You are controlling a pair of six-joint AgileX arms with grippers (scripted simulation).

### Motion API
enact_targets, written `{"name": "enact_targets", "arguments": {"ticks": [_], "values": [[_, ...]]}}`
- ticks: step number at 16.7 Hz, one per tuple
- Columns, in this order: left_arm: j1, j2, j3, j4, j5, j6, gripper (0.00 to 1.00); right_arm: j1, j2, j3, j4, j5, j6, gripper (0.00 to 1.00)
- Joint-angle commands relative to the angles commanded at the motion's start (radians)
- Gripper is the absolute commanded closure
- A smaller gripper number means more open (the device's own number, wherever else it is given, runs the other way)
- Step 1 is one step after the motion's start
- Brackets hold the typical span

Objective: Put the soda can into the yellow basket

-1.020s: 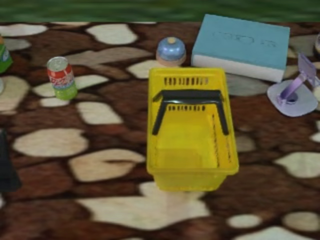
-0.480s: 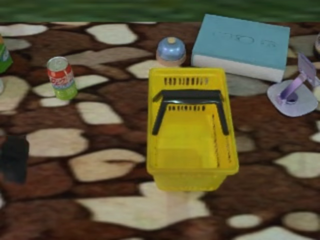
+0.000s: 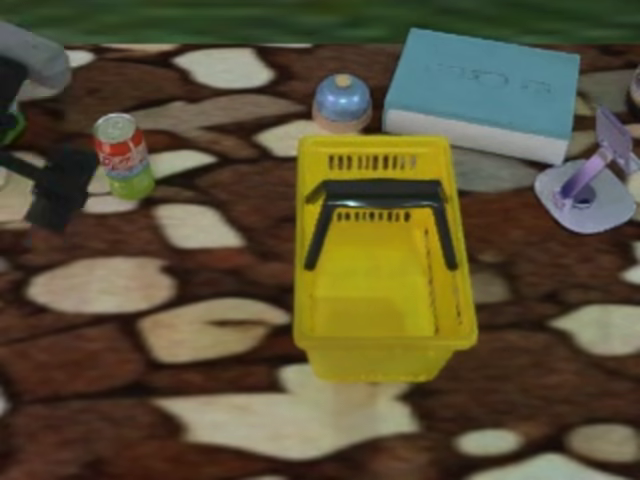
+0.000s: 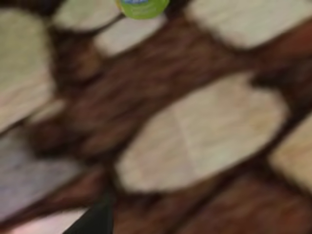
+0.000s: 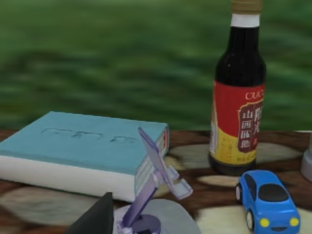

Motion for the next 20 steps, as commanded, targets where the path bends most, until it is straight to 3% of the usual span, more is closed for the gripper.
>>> {"name": "enact_targets", "arguments": {"ticks": [12,16,20], "values": [[-0.007,0.934,1.041,-0.443,-0.026,0.286,0.00,0.000,0.000,0.000,0.000,0.000,0.000,0.00],[-0.005,1.079,1.211,-0.508,-0.038,0.332,0.00,0.000,0.000,0.000,0.000,0.000,0.000,0.00],[-0.005,1.101,1.236,-0.518,-0.040,0.339,0.00,0.000,0.000,0.000,0.000,0.000,0.000,0.00]]}}
